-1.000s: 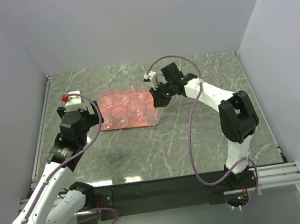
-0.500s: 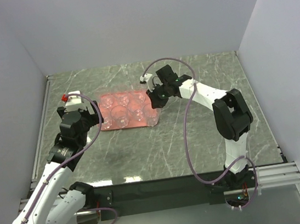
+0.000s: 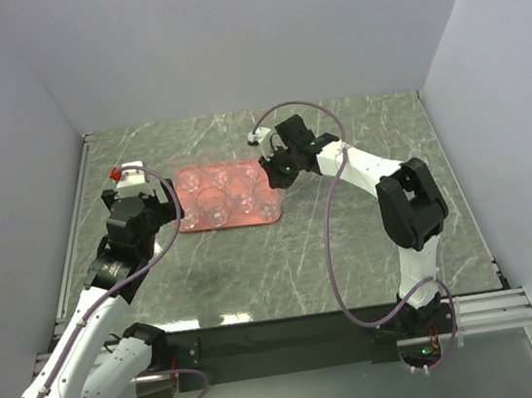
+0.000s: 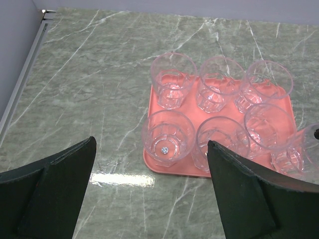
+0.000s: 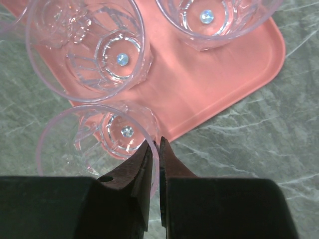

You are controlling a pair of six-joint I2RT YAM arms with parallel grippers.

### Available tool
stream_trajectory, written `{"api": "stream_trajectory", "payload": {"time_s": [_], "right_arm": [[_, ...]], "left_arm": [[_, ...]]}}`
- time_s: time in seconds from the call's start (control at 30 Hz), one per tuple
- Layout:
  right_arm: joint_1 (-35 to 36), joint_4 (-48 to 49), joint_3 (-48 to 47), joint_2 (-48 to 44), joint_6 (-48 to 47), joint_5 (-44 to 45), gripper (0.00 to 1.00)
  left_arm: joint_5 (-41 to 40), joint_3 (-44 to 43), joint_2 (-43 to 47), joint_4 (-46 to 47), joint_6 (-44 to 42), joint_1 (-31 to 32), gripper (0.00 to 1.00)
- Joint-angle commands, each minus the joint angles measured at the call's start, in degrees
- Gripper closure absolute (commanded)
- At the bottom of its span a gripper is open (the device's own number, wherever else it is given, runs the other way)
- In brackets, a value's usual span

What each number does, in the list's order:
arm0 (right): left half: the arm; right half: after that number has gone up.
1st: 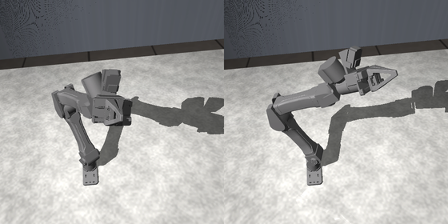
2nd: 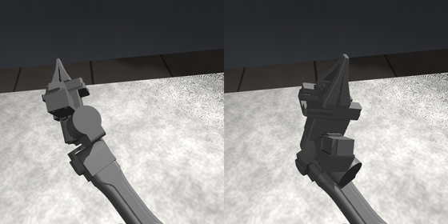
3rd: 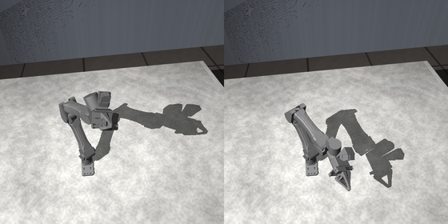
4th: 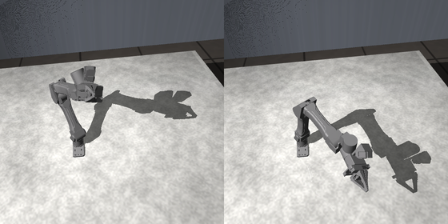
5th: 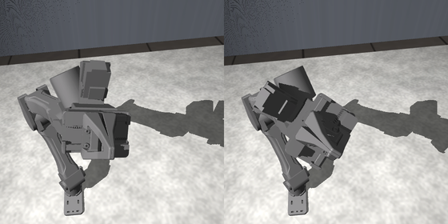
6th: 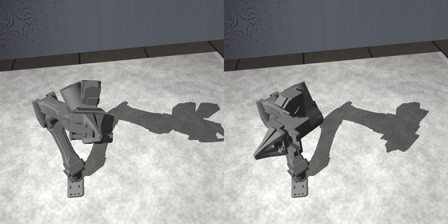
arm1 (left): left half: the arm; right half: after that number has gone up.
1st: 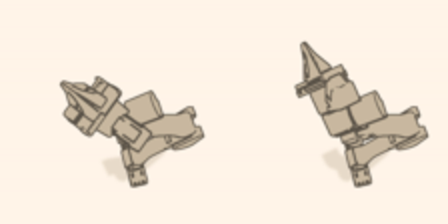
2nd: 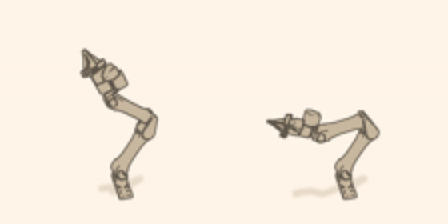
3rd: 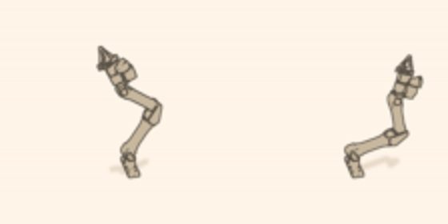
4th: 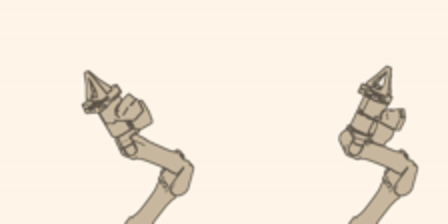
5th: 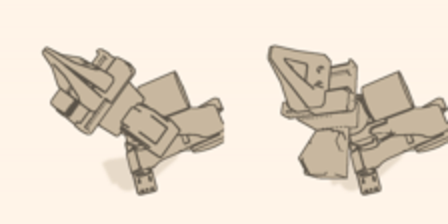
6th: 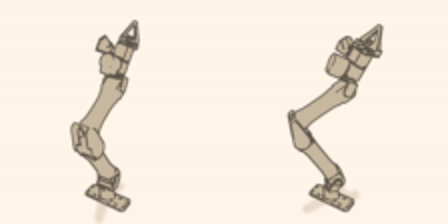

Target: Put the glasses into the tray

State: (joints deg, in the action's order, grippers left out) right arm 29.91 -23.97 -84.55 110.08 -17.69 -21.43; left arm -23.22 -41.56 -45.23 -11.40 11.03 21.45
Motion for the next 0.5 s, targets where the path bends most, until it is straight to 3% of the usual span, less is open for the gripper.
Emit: {"api": "stream_trajectory", "payload": {"time_s": [0.0, 0.47], "right_arm": [[1.02, 3.22, -1.58, 0.22, 0.65, 1.57, 0.94], [1.55, -0.03, -1.58, -0.74, -3.57, 0.42, 0.68]], "left_arm": [[0.55, -0.27, 0.15, 2.17, -0.3, -0.18, 0.01], [0.28, -0.19, 0.32, 2.17, -0.3, -0.18, 0.01]]}}
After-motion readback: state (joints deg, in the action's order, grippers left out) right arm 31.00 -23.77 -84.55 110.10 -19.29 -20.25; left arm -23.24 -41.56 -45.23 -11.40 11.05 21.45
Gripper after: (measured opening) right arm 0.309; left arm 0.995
